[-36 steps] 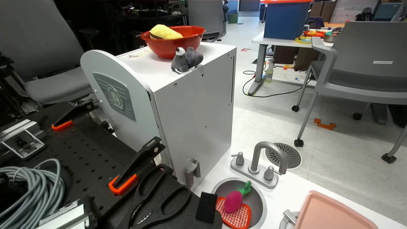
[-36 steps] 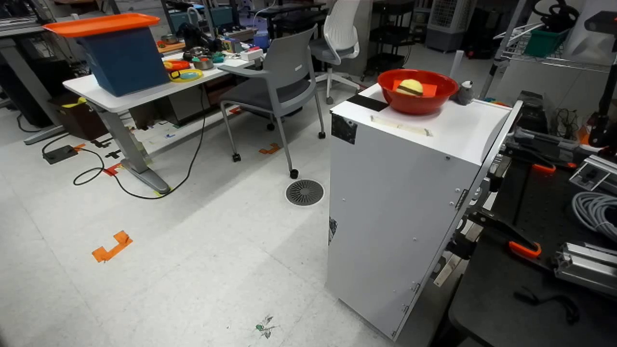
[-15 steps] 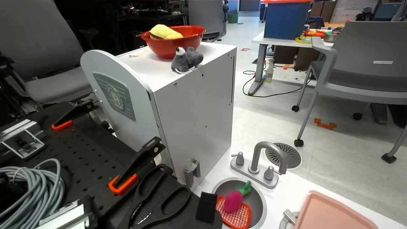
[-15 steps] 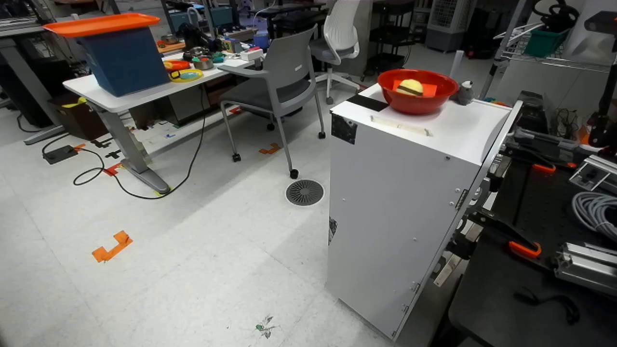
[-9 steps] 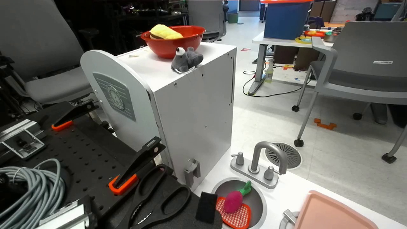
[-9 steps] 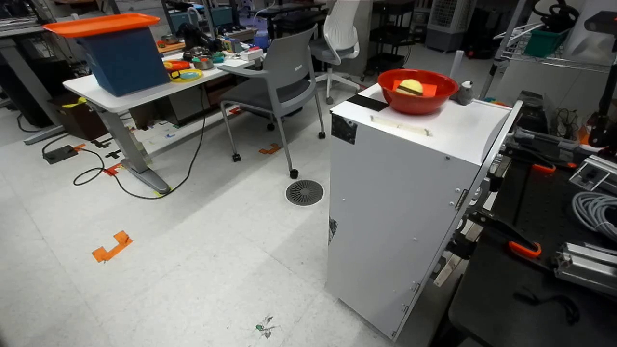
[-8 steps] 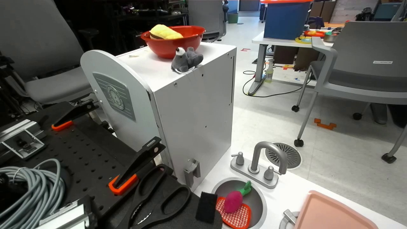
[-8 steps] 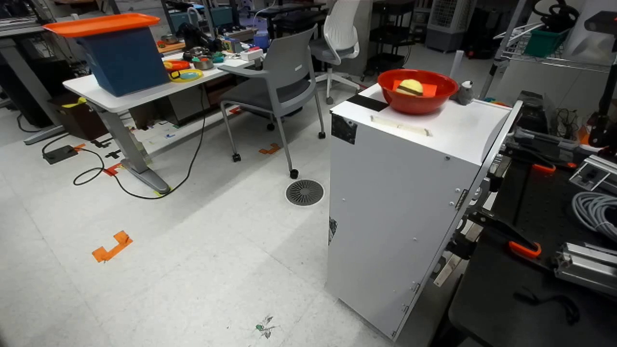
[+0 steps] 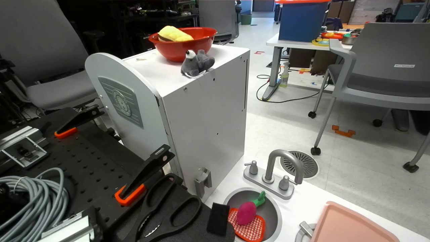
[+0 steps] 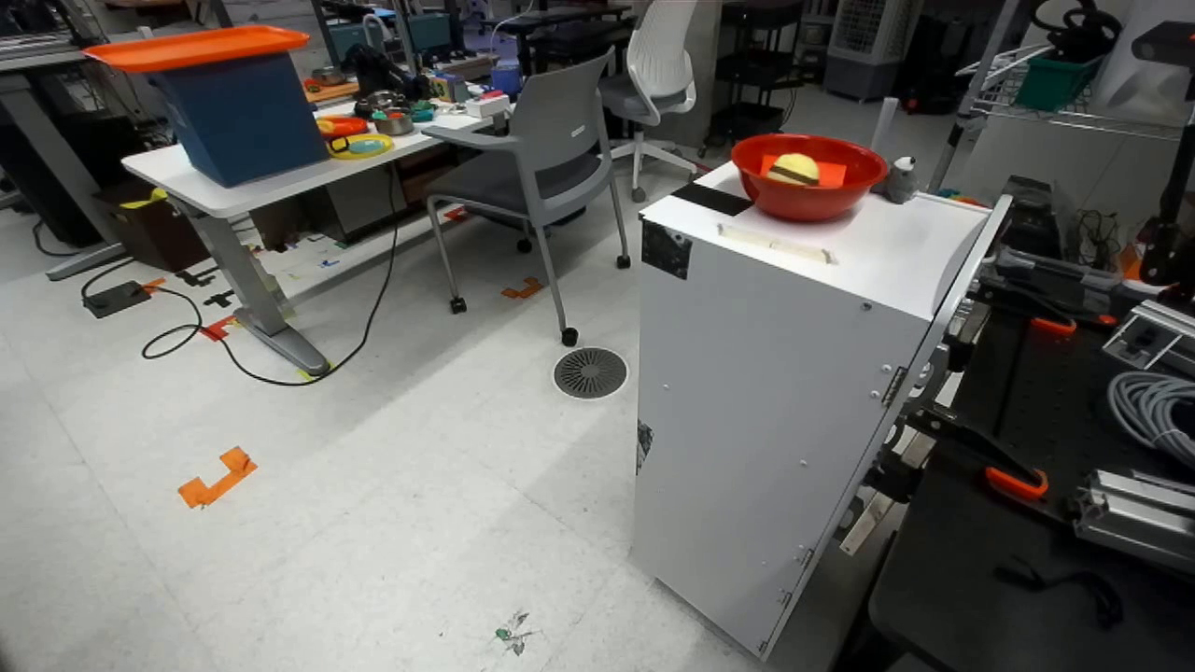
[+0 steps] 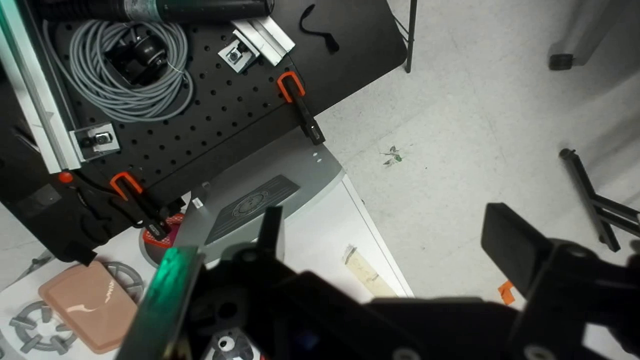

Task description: Remove the yellow plushy from the red bowl and put it on top of the shelf

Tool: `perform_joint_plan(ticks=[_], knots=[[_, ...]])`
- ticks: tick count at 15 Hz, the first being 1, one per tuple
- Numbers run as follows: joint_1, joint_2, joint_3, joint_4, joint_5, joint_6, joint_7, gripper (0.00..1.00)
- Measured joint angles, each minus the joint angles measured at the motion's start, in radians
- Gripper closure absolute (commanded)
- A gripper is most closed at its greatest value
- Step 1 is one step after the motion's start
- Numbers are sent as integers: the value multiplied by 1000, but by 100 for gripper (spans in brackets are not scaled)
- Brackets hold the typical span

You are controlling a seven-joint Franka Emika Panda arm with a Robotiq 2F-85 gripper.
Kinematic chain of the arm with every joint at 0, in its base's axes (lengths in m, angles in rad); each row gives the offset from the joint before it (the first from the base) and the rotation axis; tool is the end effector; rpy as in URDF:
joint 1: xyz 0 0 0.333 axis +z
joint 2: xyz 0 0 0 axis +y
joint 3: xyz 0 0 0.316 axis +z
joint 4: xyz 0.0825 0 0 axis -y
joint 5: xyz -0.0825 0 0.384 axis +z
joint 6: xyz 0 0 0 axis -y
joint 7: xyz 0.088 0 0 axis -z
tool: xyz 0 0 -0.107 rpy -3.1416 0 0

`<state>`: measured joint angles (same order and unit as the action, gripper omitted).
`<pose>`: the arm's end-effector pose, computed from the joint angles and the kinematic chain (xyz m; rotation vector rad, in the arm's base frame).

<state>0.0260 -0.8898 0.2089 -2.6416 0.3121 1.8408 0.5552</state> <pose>0.2867 0.0992 0.5036 -2.9002 0.6812 -0.0417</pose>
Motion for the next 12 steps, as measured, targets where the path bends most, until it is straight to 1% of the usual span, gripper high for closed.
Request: perform_joint_plan(ticks=[4, 8, 12], knots=[[-26, 25, -32, 3, 6, 0, 1, 0], [-63, 70, -109, 25, 7, -9, -21, 0], [-100, 170, -159, 83, -6, -83, -90, 0]])
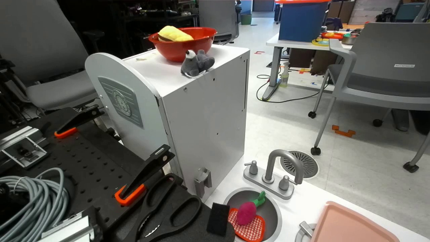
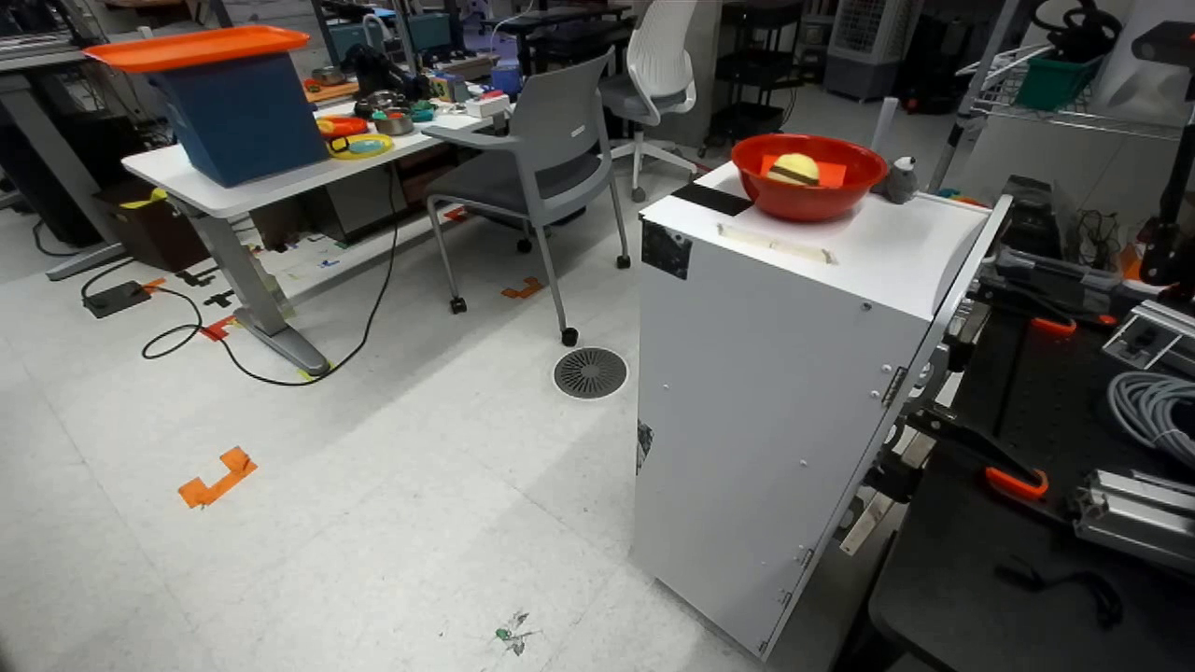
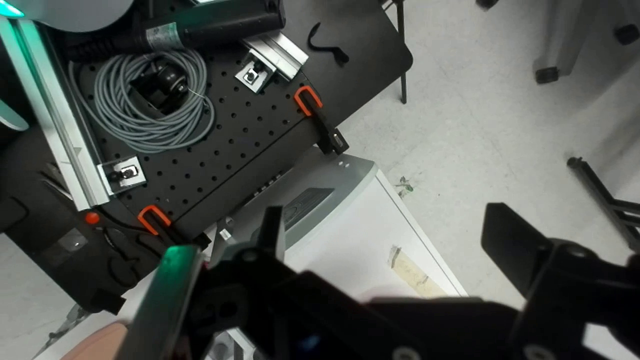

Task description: Remove the yellow plushy from the red bowl and put it on top of the shelf

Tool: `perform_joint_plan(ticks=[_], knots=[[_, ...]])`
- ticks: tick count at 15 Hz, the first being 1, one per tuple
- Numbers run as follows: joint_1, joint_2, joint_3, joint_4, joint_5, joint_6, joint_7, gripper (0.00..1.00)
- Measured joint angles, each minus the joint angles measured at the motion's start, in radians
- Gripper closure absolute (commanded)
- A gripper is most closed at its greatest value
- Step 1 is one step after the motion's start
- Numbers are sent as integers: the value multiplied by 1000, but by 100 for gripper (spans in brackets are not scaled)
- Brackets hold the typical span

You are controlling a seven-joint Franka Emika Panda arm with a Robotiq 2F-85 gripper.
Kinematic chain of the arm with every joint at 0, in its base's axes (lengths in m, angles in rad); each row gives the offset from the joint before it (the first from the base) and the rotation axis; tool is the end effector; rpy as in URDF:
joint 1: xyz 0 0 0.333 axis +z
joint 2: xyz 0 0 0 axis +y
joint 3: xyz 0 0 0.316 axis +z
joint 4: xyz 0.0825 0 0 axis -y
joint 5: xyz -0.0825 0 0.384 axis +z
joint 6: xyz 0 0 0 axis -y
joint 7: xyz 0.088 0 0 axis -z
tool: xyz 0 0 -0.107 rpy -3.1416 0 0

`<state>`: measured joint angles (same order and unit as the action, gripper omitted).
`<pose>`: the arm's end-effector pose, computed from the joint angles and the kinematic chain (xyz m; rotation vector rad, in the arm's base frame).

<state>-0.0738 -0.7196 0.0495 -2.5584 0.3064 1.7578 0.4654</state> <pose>0.3271 0.0200 0.4920 -2.7745 0.8172 0.1958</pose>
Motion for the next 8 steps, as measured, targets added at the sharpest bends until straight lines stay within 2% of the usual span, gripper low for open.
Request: perform_joint_plan(ticks=[3, 8], knots=[[-3, 77, -2, 43, -82, -54, -78, 0], [-3, 136, 10, 69, -278, -56, -165, 0]])
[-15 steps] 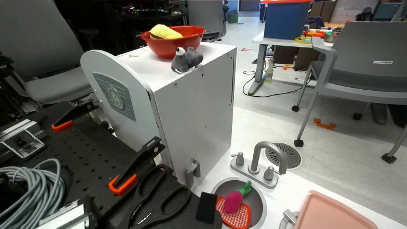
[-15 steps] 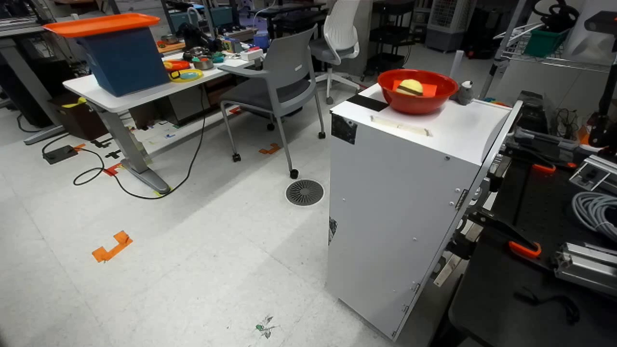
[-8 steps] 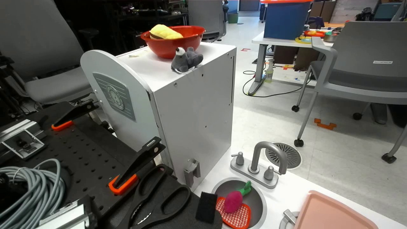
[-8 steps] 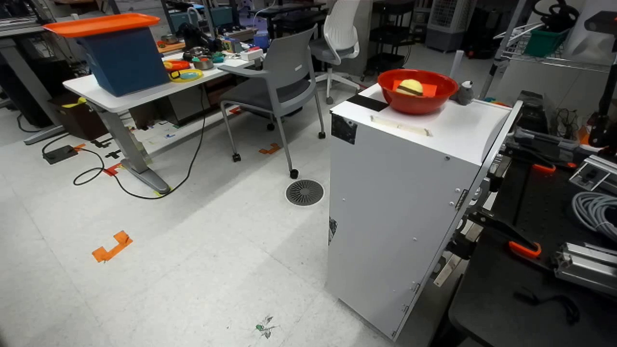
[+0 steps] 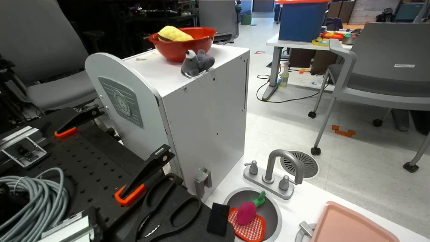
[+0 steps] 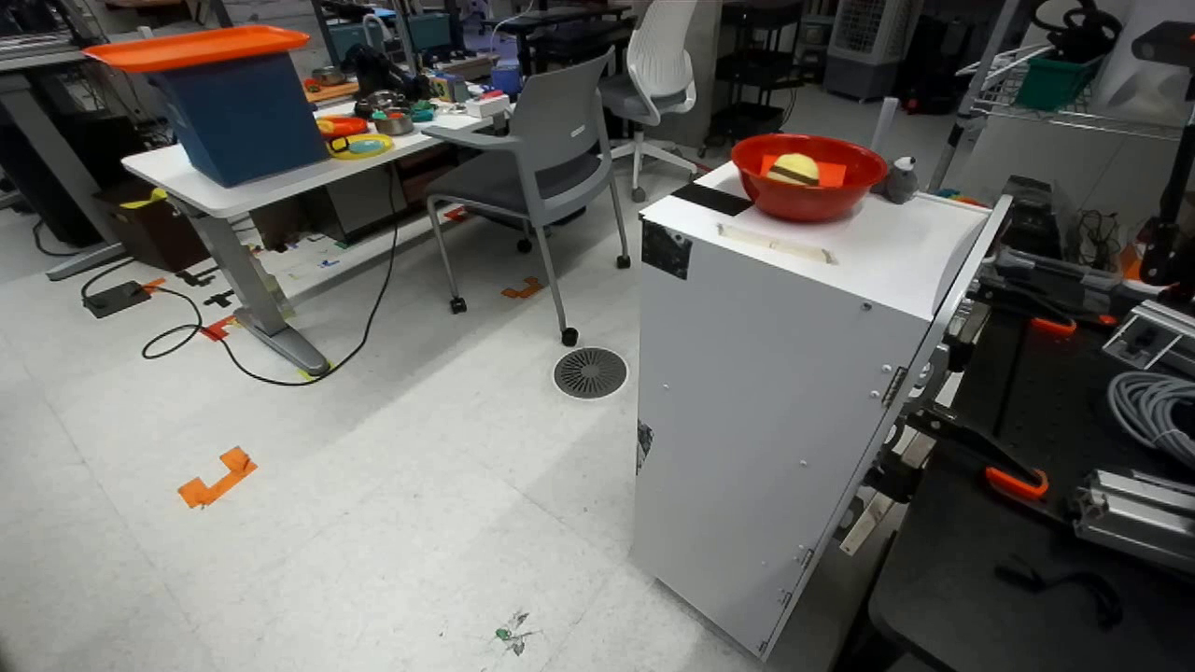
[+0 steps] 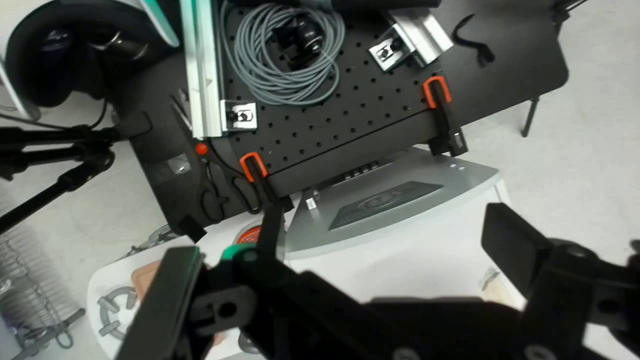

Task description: Remove the yellow plushy from the red bowl and put it on top of the shelf

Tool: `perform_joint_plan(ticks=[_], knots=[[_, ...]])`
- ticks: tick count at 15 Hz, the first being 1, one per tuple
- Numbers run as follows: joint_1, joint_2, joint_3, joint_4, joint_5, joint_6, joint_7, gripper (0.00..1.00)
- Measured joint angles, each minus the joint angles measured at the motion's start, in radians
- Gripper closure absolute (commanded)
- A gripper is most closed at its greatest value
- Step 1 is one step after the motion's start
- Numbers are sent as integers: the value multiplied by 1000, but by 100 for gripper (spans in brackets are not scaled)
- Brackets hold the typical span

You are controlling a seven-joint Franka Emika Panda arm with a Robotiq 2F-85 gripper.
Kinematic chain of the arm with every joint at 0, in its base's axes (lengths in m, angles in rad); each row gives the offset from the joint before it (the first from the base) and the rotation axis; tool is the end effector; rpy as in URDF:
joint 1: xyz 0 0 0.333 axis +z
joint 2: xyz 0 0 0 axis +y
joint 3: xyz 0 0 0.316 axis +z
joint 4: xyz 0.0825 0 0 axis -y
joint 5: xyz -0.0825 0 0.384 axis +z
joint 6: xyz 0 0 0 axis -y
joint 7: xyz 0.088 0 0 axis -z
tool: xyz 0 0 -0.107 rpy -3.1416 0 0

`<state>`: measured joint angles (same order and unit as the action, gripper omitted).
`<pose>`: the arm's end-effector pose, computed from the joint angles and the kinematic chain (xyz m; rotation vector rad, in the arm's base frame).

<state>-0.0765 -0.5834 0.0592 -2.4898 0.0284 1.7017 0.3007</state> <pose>0.3491 -0.0023 0.4705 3.0489 -0.5198 -0.3147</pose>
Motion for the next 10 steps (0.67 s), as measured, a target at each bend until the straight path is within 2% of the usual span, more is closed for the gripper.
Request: perform_joint_plan(ticks=[3, 6, 10], knots=[[0, 0, 1, -2, -123, 50, -8, 0], [0, -7, 1, -25, -204, 184, -31, 0], [9, -20, -12, -88, -182, 430, -63, 0]])
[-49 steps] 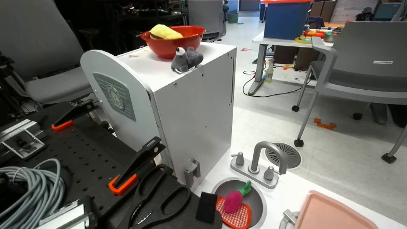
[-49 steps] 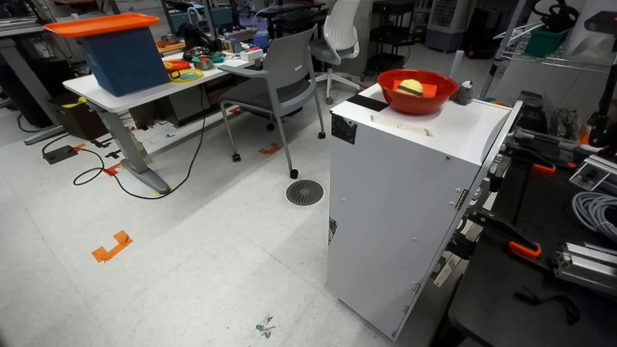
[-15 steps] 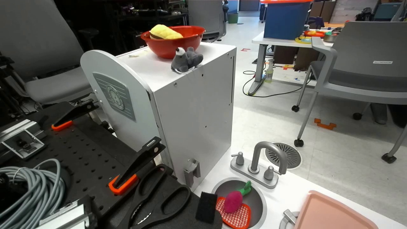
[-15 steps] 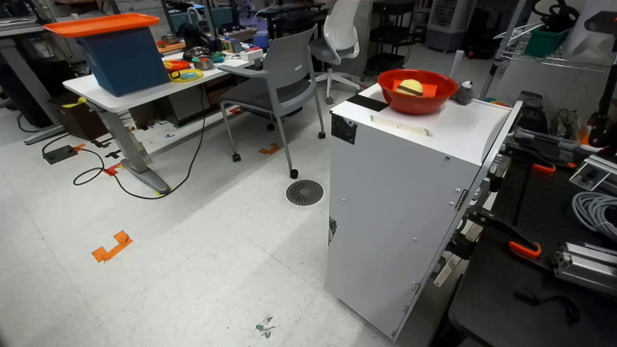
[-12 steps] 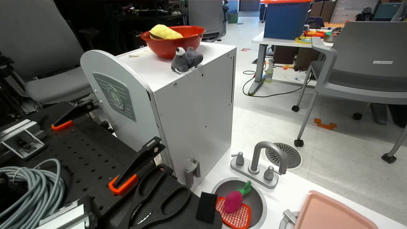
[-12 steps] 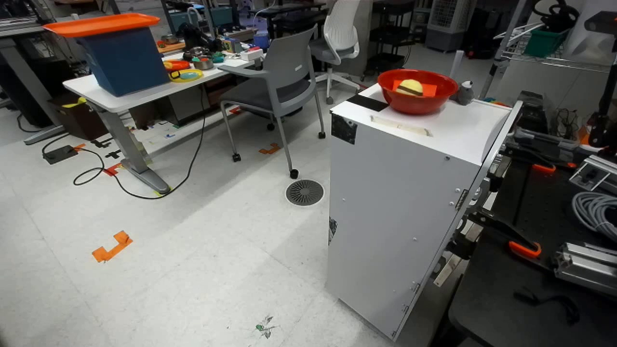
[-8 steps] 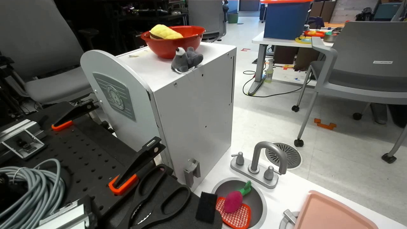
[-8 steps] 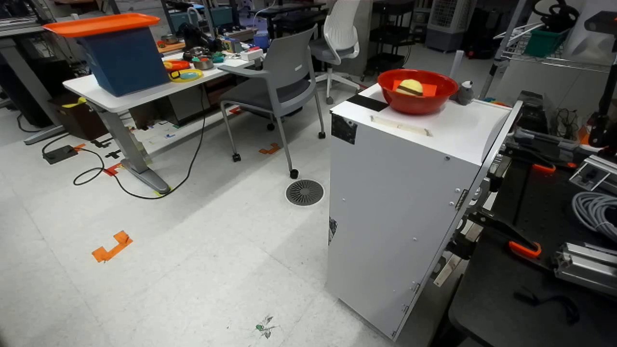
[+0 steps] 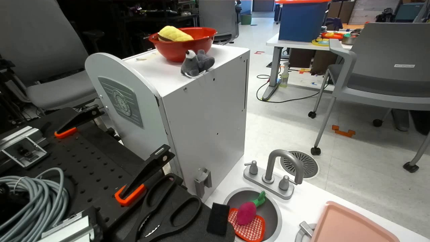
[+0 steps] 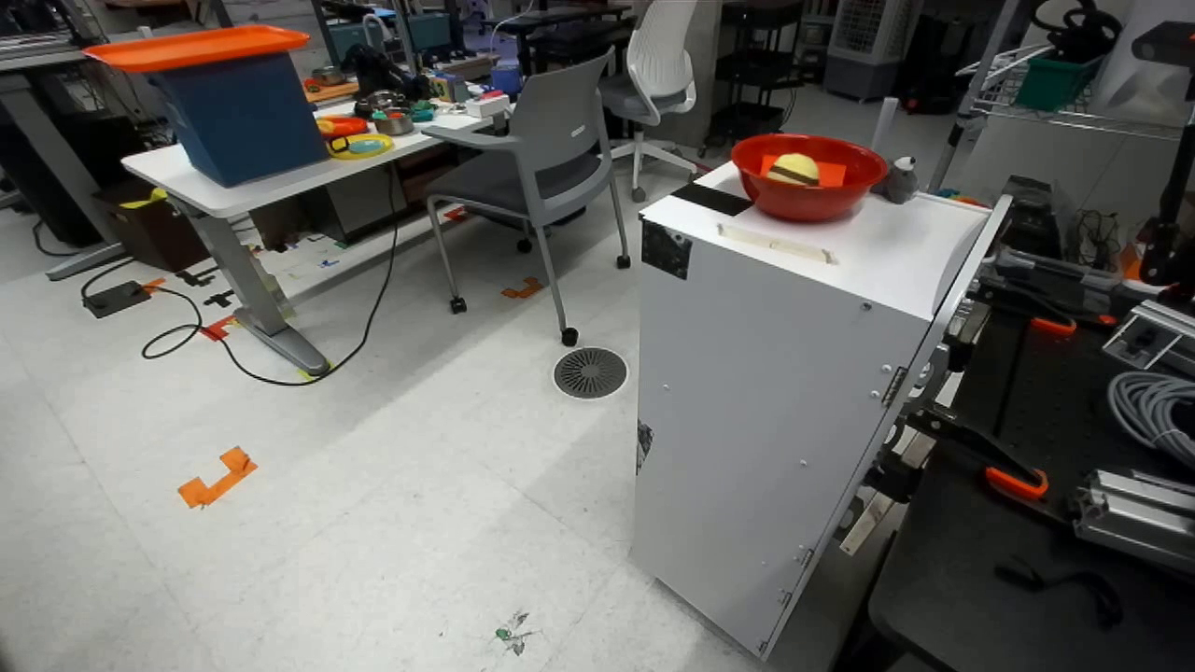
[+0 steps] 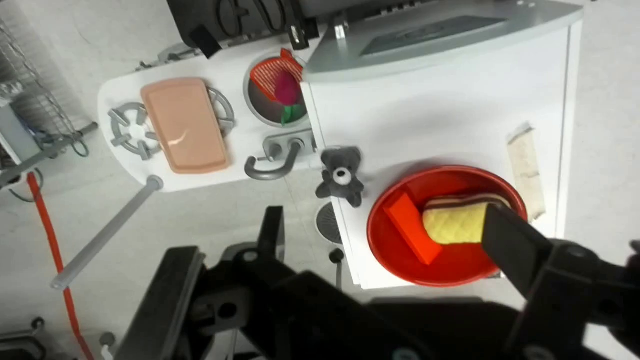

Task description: Remove the yellow plushy from the red bowl and put it on top of the shelf

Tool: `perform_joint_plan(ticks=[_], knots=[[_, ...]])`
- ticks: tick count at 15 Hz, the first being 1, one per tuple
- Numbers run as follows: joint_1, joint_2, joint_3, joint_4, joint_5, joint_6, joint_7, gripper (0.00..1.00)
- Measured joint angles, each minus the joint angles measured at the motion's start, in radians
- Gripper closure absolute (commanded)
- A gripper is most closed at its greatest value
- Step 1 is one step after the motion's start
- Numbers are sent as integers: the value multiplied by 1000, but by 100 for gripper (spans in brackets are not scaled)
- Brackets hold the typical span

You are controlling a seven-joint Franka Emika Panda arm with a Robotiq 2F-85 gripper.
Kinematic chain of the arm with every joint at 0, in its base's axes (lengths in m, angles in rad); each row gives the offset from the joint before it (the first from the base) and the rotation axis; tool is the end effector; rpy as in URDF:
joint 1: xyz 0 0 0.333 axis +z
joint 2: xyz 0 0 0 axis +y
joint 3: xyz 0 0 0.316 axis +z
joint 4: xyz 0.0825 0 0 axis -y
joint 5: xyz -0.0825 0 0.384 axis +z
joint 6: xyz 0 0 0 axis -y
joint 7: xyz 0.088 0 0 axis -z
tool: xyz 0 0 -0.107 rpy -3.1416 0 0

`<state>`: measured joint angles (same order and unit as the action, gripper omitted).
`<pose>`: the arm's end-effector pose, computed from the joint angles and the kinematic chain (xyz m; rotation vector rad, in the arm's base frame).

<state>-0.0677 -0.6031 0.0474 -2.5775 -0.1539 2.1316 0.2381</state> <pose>0.3780 -0.0138 0.4736 2.9707 -0.2873 0.2572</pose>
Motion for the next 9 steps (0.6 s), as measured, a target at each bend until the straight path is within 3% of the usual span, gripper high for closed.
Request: perform_joint_plan(ticks=[4, 9], knots=[[31, 1, -40, -50, 122, 136, -75, 0], [65, -7, -74, -66, 237, 157, -139, 0]])
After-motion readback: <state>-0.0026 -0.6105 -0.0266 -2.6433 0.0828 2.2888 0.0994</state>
